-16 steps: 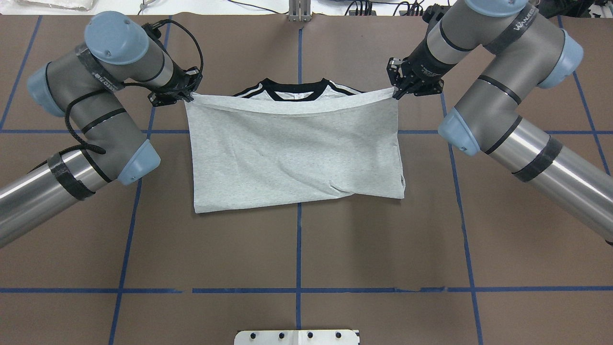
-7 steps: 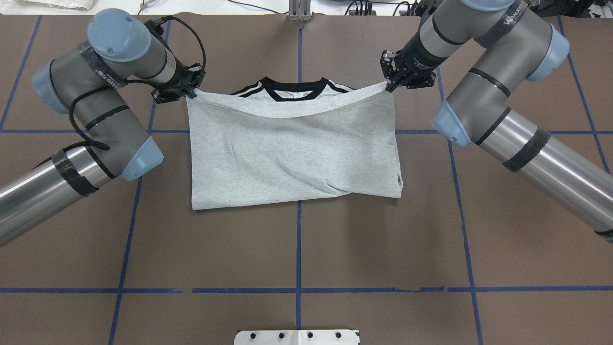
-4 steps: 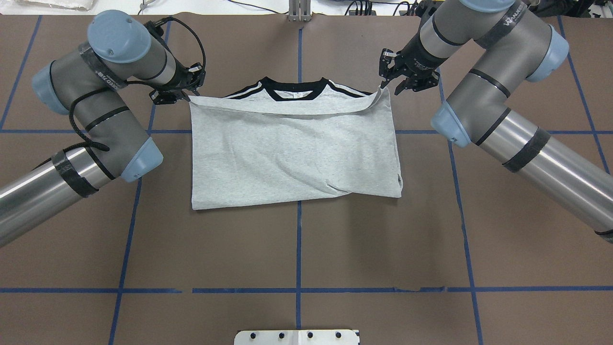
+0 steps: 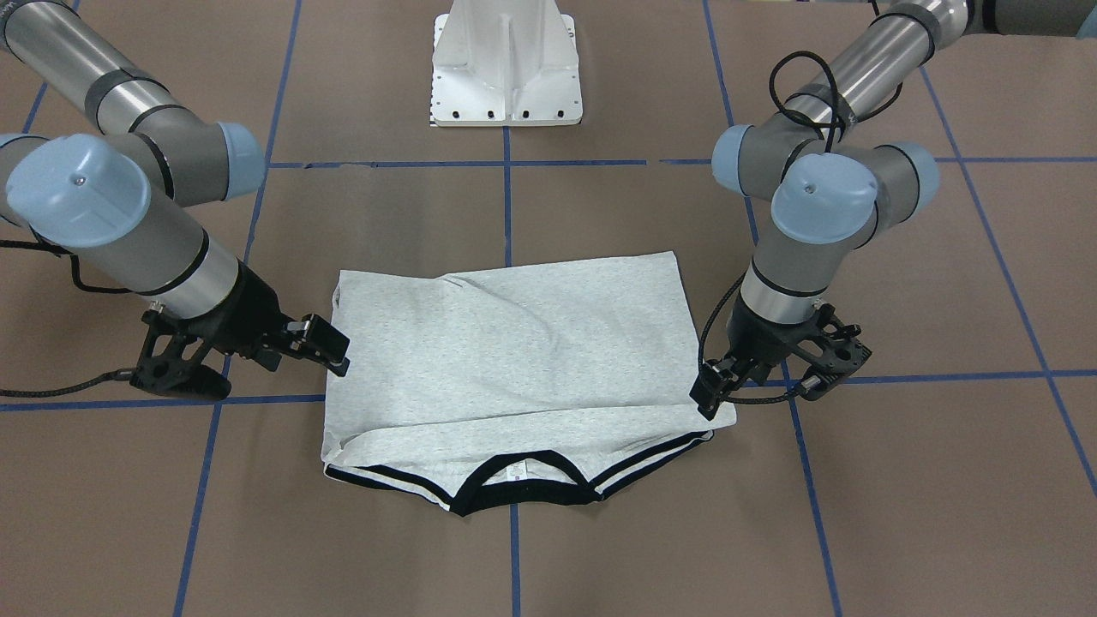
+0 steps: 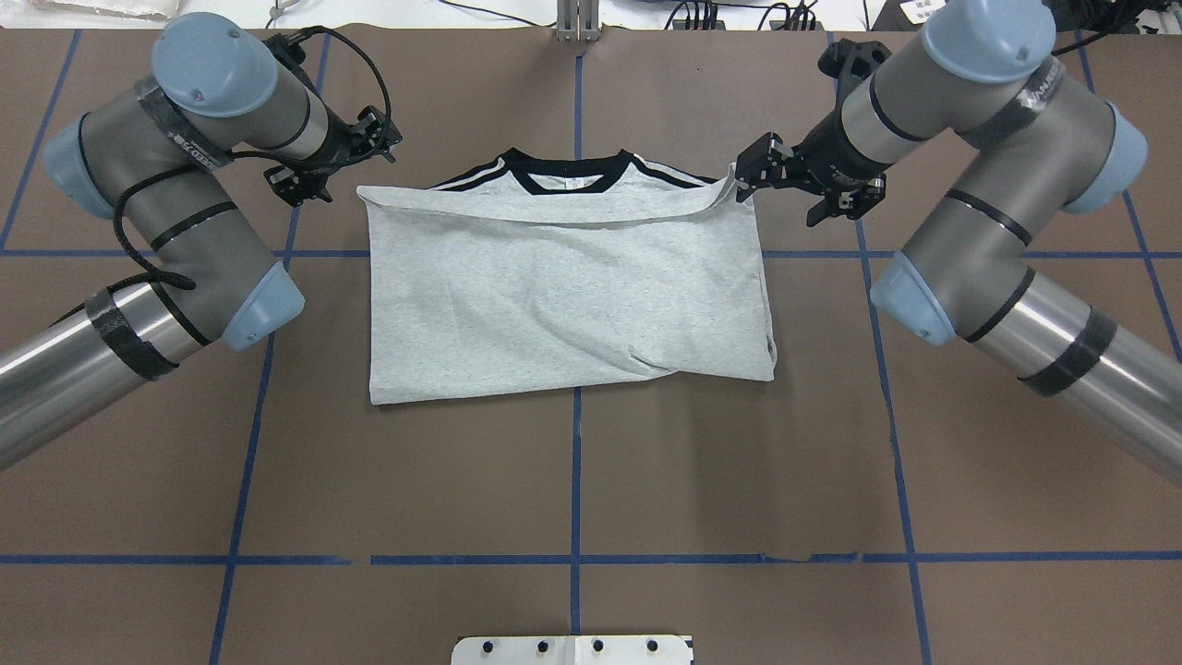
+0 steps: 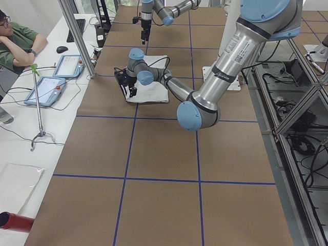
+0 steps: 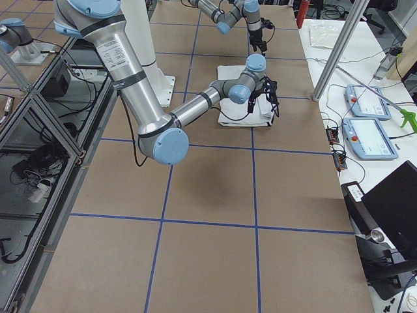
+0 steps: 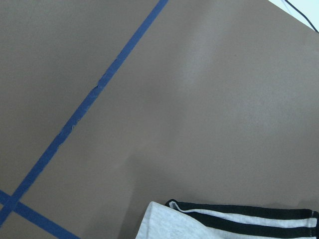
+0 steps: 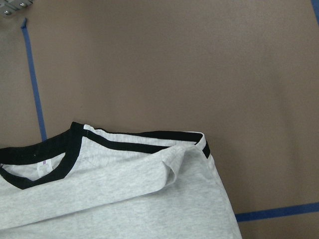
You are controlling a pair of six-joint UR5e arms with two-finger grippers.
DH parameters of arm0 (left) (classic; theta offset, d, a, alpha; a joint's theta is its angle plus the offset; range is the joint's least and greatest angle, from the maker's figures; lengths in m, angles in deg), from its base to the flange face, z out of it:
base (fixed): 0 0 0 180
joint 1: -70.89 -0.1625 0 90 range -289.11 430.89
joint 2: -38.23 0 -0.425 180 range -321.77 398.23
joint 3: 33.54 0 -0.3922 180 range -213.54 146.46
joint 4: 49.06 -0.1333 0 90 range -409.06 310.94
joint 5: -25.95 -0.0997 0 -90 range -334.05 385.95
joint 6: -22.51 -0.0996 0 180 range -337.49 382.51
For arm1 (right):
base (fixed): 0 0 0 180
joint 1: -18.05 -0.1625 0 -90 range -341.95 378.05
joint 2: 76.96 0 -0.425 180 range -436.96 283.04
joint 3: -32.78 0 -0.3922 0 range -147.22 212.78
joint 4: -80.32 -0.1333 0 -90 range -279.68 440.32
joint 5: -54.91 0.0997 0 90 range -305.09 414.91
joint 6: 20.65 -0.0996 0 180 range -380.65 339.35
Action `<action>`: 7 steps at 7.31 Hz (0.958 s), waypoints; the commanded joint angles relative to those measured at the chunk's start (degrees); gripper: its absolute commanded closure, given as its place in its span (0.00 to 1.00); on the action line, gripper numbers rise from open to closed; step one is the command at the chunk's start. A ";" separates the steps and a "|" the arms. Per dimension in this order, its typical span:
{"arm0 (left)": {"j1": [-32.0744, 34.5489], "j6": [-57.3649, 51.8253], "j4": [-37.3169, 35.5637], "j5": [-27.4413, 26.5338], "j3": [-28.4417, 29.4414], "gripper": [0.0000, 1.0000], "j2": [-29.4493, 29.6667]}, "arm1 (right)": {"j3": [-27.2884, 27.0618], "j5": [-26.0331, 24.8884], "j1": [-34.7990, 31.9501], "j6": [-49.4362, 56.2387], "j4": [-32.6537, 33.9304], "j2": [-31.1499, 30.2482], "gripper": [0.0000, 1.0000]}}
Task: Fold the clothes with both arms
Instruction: 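Move the right gripper down to the folded edge nearest it while the left withdraws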
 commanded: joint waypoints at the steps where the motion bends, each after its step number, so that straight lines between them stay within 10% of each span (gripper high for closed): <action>1: 0.11 0.06 -0.44 -0.03 -1.44 0.01 -0.14 | -4.88 -4.81 5.15 -6.73 0.01 -5.40 0.00; 7: 0.02 0.06 -1.50 -0.12 -3.03 0.01 -0.23 | -4.88 -13.35 14.48 -9.77 0.71 -7.00 0.07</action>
